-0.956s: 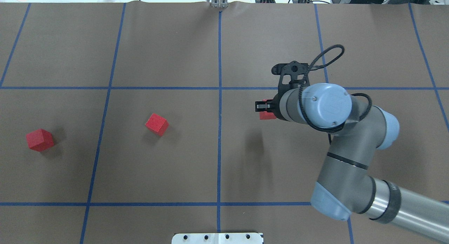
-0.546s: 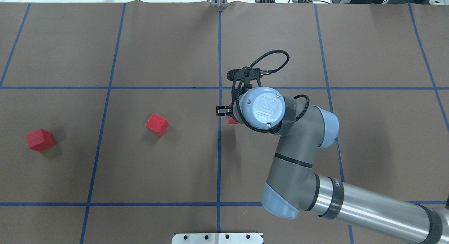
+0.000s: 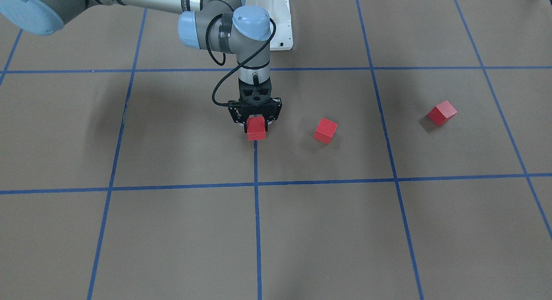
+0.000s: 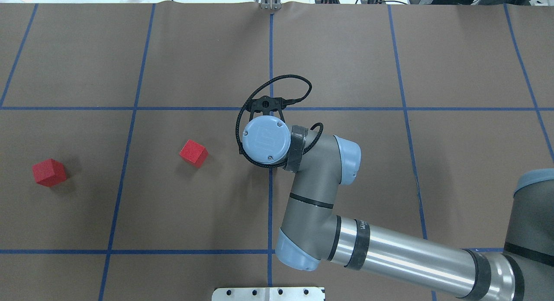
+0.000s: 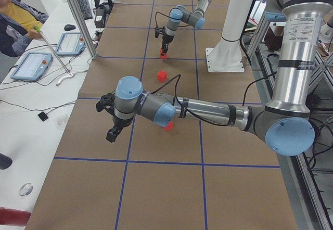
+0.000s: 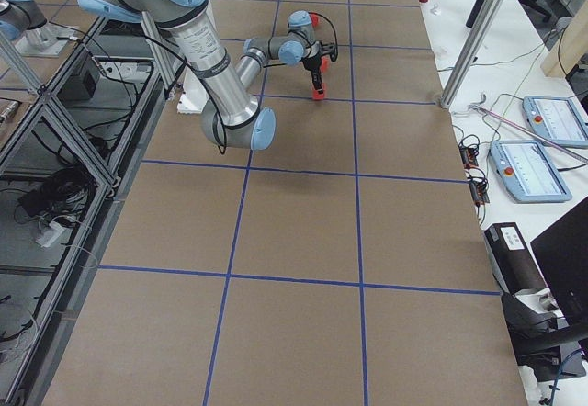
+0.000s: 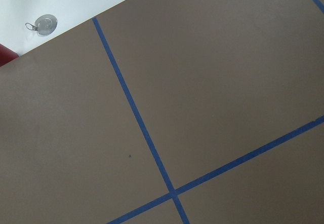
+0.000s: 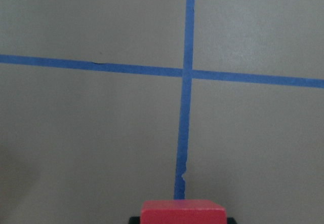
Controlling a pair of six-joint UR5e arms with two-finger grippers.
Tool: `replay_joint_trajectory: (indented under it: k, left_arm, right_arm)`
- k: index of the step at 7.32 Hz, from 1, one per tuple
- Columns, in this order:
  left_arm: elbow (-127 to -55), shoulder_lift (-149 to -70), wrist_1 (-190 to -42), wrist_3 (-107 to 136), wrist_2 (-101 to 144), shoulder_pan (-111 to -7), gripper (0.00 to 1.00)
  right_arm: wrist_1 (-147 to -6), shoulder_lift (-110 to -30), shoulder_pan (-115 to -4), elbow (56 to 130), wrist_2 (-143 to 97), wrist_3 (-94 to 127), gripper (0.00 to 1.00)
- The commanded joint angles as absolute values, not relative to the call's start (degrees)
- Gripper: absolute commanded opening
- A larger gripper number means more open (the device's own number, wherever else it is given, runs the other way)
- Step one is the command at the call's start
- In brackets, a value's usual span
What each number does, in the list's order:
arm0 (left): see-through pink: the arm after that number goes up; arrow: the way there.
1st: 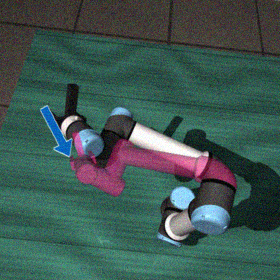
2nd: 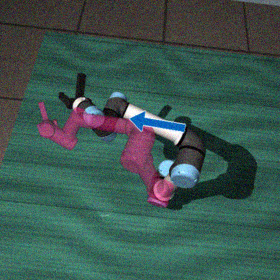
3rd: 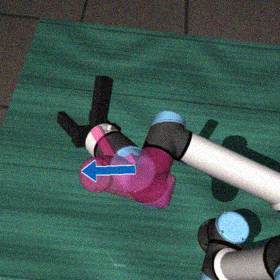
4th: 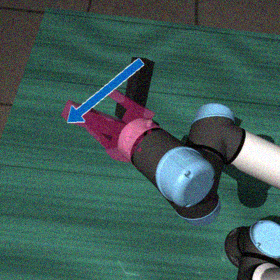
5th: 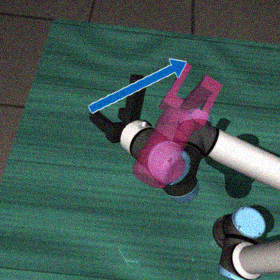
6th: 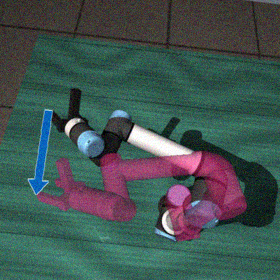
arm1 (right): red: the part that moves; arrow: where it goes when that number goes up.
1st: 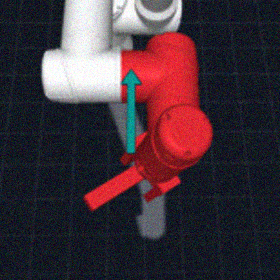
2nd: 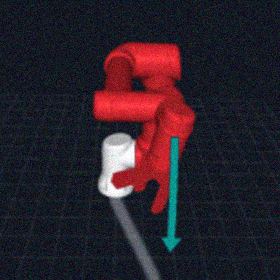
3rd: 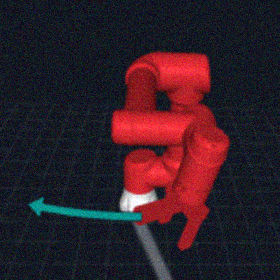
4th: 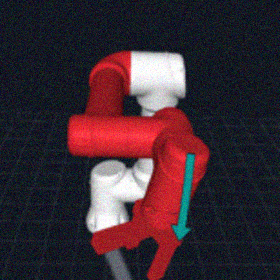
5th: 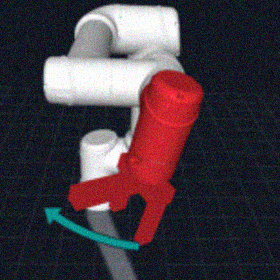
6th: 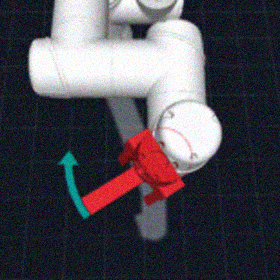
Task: Form red blocks into L shape at center
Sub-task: 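Grasp the red cube with the right gripper and carry it toward center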
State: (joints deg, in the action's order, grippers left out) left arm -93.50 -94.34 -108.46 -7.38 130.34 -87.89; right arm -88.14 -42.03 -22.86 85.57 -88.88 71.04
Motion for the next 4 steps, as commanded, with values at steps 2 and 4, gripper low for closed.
replay_joint_trajectory:
  k: [2,4]
  left_arm:
    - [-93.52,-94.39,-108.46,-7.38,130.34,-87.89,1.0]
    - [-93.52,-94.39,-108.54,-7.38,130.34,-87.89,1.0]
  right_arm:
    - [-91.32,-40.34,-22.68,84.64,-89.3,72.86,0.1]
    - [-90.79,-40.6,-22.68,84.64,-89.38,74.17,0.22]
